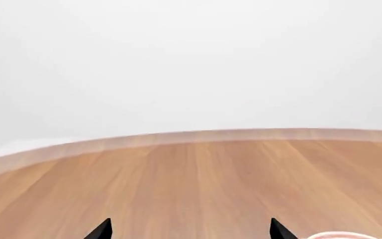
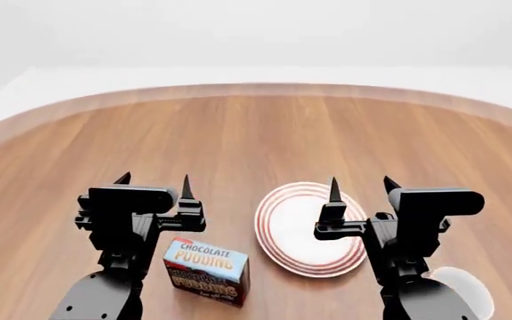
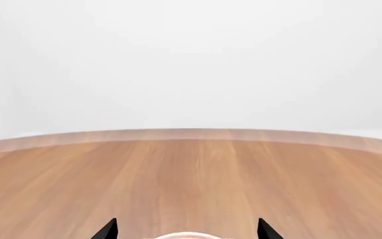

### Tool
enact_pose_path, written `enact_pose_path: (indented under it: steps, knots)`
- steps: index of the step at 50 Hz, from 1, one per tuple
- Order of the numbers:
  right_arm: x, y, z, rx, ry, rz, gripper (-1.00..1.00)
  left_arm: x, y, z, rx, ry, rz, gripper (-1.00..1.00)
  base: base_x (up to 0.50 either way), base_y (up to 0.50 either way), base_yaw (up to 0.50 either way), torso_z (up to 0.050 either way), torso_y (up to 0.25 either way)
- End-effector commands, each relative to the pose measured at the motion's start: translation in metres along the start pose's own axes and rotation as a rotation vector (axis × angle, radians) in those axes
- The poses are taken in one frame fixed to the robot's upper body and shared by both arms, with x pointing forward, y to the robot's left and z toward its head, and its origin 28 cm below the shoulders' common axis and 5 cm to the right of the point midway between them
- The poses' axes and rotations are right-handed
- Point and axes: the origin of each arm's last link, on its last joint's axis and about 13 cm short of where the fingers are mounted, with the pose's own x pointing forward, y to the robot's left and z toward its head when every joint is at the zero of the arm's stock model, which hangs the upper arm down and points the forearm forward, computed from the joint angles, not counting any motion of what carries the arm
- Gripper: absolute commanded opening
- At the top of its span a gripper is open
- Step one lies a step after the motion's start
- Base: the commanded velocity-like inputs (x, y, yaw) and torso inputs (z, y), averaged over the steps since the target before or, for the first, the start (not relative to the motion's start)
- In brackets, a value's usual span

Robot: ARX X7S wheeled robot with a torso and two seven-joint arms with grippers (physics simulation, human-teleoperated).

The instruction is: Put the chocolate pudding to the right of the plate.

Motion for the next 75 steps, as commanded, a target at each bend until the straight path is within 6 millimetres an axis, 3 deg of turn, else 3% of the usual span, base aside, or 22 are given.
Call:
enact_pose_path:
  steps: [1, 16, 37, 46, 54, 64, 71, 75]
  knots:
    - [0.0, 0.0, -0.002, 0.001, 0.002, 0.003, 1.0, 0.0, 0.0, 0.0, -0.001, -0.001, 0.001, 1.0, 0.5, 0.0, 0.0, 0.0, 0.0]
    - [0.0, 0.001, -0.003, 0.001, 0.0, 0.012, 1.0, -0.001, 0.001, -0.001, -0.006, 0.0, 0.003, 1.0, 0.5, 0.0, 0.0, 0.0, 0.001]
    - [-0.003, 0.0, 0.008, -0.024, 0.047, 0.0, 1.0, -0.001, 0.001, -0.002, -0.008, 0.005, 0.0, 1.0, 0.01, 0.0, 0.0, 0.0, 0.0]
    - [-0.029, -0.003, 0.024, -0.124, 0.089, 0.159, 1.0, 0.0, 0.002, -0.002, -0.009, 0.006, 0.006, 1.0, 0.0, 0.0, 0.0, 0.0, 0.0]
    - [-0.044, -0.007, 0.044, -0.155, 0.231, 0.257, 1.0, -0.001, 0.003, -0.002, -0.008, 0.006, 0.006, 1.0, 0.0, 0.0, 0.0, 0.0, 0.0]
    - [-0.049, -0.011, 0.049, -0.213, 0.351, 0.305, 1.0, 0.0, 0.003, -0.003, -0.006, 0.01, 0.005, 1.0, 0.0, 0.0, 0.0, 0.0, 0.0]
    - [-0.047, -0.011, 0.049, -0.239, 0.427, 0.345, 1.0, 0.0, 0.003, -0.003, -0.006, 0.01, 0.006, 1.0, 0.0, 0.0, 0.0, 0.0, 0.0]
    - [-0.043, -0.018, 0.061, -0.28, 0.509, 0.369, 1.0, 0.0, 0.004, -0.004, -0.005, 0.013, 0.01, 1.0, 0.0, 0.0, 0.0, 0.0, 0.0]
